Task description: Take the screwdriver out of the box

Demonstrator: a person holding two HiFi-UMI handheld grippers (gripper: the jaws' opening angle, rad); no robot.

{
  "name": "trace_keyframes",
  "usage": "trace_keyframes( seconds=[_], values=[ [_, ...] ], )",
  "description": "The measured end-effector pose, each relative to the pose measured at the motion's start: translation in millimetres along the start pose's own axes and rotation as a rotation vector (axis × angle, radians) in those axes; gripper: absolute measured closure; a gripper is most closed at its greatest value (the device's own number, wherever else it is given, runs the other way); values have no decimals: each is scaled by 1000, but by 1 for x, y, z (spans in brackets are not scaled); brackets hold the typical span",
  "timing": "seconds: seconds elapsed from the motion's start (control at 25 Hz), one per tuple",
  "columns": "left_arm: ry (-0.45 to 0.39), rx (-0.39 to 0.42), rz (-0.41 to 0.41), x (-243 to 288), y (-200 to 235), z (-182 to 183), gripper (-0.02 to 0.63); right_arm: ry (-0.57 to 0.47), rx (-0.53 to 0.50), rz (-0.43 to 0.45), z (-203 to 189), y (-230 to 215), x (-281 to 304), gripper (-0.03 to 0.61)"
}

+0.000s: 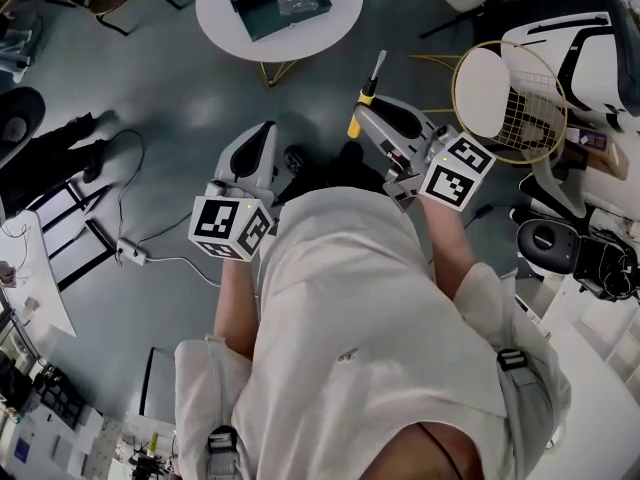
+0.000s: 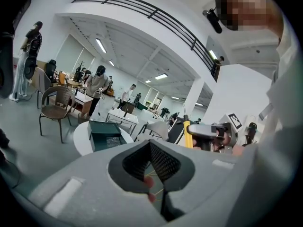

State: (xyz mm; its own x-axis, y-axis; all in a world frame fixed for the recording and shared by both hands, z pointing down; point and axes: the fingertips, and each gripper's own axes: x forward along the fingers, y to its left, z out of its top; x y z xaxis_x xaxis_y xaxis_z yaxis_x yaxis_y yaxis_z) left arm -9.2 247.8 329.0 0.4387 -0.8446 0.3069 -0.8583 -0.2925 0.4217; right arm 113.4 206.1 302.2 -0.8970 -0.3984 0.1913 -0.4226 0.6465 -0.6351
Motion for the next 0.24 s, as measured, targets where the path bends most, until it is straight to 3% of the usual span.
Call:
trace_keyframes(
  seconds=[0.24],
  values=[
    [-6,-2,2,-6,6,2,603,1,-12,1,0,4,5,500]
  ],
)
